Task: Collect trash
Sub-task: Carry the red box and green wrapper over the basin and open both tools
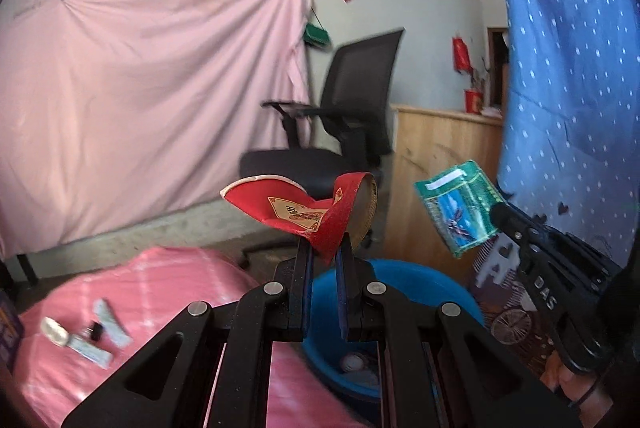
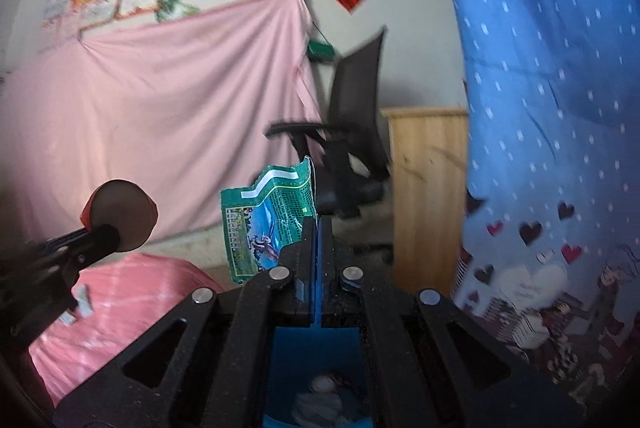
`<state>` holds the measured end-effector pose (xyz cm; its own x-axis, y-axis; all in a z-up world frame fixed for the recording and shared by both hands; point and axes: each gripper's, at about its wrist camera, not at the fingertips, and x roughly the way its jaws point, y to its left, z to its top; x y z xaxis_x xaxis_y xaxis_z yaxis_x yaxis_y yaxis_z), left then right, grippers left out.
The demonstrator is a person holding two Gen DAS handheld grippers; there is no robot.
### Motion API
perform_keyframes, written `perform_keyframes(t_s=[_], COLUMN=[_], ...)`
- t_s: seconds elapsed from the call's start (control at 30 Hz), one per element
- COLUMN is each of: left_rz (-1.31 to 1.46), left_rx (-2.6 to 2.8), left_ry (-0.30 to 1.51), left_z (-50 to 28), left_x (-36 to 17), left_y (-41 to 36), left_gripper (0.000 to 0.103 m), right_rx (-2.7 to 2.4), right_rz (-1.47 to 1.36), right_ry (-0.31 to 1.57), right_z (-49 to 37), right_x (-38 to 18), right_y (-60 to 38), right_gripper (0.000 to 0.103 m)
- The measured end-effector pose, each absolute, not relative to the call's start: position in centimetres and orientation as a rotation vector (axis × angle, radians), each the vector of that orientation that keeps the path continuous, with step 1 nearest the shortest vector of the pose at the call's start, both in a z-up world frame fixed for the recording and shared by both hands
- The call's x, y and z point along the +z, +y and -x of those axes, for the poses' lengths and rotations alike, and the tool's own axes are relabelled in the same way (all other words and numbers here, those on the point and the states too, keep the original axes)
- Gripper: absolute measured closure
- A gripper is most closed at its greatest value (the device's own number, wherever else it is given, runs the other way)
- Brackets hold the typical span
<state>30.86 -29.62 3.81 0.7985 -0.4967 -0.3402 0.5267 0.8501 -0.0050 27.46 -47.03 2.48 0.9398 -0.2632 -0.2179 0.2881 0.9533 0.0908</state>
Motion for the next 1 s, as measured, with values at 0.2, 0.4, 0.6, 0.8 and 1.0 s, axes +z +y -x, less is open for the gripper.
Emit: perform_keyframes(t_s=[0.2, 0.4, 0.6, 0.8, 1.0], left_rz=[-0.112, -0.124, -0.119, -0.101, -0.092], left_rx=[-0.586, -0.619, -0.645, -0.662, -0.624], left_ry=[0.432, 0.529, 0.631, 0.728, 0.764], left_z=[-31.8, -32.8, -34.0, -34.9, -35.7], left_x=[1.6, -0.4, -1.9, -3.0, -3.2], left_y=[-32.5, -33.6, -34.4, -34.7, -34.0], left_gripper=[0.095, 0.095, 0.095, 0.094, 0.091], right_rx=[-0.311, -0.311, -0.293, -0.265, -0.250], right_rz=[-0.158, -0.188, -0.208, -0.227, -0.224], right_ry=[0.326, 0.422, 0.483, 0.537, 0.562], right_z=[-28.6, -29.6, -30.5, -31.2, -31.7], right_x=[0.4, -1.1, -2.2, -3.1, -3.3], right_y=[-49.6, -50.8, -51.3, -51.5, -51.3], right_gripper=[0.090, 0.090, 0.089, 0.088, 0.083])
